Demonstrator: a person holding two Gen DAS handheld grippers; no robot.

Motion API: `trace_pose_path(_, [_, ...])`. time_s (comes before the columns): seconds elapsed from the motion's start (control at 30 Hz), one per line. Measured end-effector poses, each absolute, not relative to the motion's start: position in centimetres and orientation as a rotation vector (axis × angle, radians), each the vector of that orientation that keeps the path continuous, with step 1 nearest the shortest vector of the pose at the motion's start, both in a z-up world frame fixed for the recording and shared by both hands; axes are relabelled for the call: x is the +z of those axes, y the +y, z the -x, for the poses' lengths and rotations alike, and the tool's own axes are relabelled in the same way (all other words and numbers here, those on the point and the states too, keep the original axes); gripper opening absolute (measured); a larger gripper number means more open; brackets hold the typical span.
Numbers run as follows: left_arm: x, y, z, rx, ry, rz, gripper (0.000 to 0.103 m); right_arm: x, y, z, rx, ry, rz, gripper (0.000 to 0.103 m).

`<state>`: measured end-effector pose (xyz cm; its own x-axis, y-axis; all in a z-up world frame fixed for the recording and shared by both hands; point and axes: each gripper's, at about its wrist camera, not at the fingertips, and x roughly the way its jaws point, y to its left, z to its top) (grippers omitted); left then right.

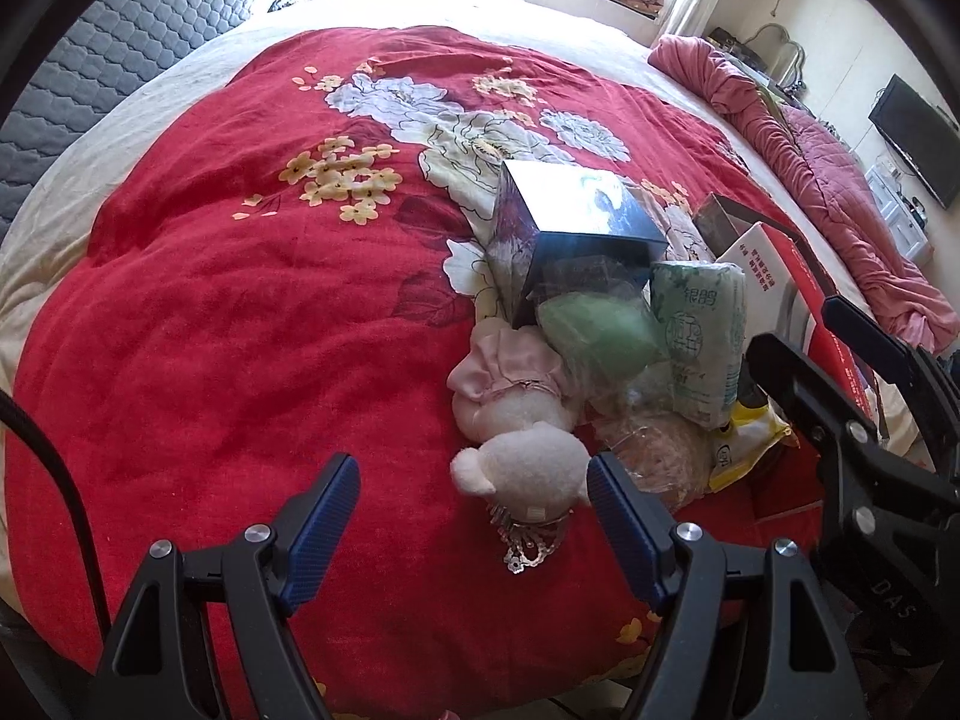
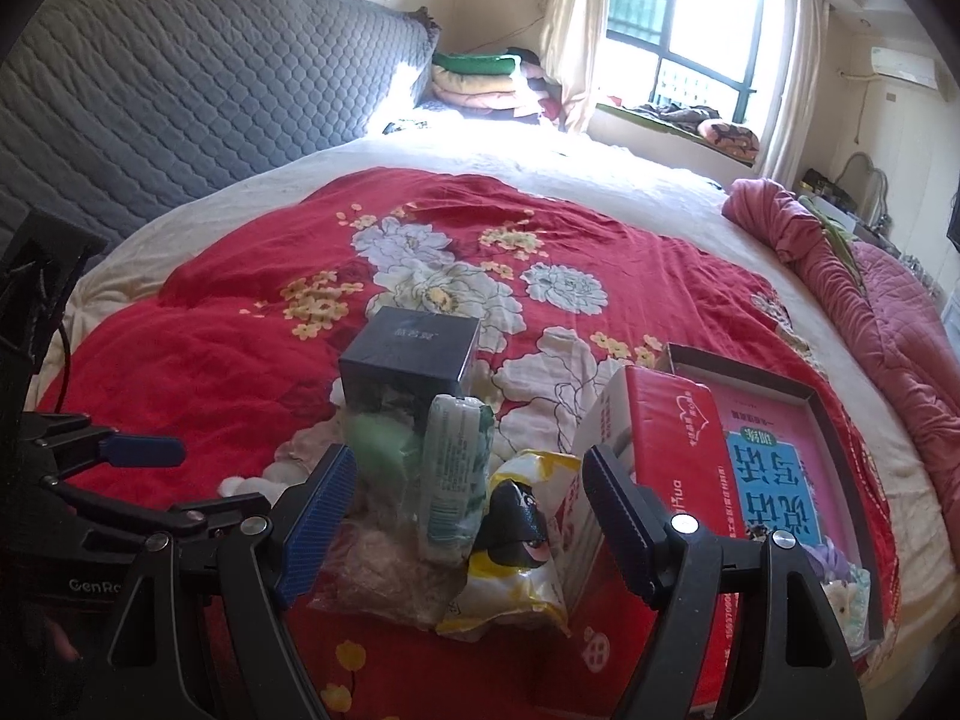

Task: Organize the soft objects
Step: 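Move the left tool to the cream bunny while the right tool approaches the wet-wipes pack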

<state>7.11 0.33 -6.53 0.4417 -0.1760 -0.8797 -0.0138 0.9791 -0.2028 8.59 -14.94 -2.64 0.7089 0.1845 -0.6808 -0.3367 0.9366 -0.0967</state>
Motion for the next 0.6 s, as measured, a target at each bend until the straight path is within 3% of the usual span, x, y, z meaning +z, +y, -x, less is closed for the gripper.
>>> trace_pose_path(0.6, [-8.6,-0.4,-8.8,-0.14,1.149,0.187,0.08,-5.6,-13.9,-13.5,0.316,0.824,0.258,0.079])
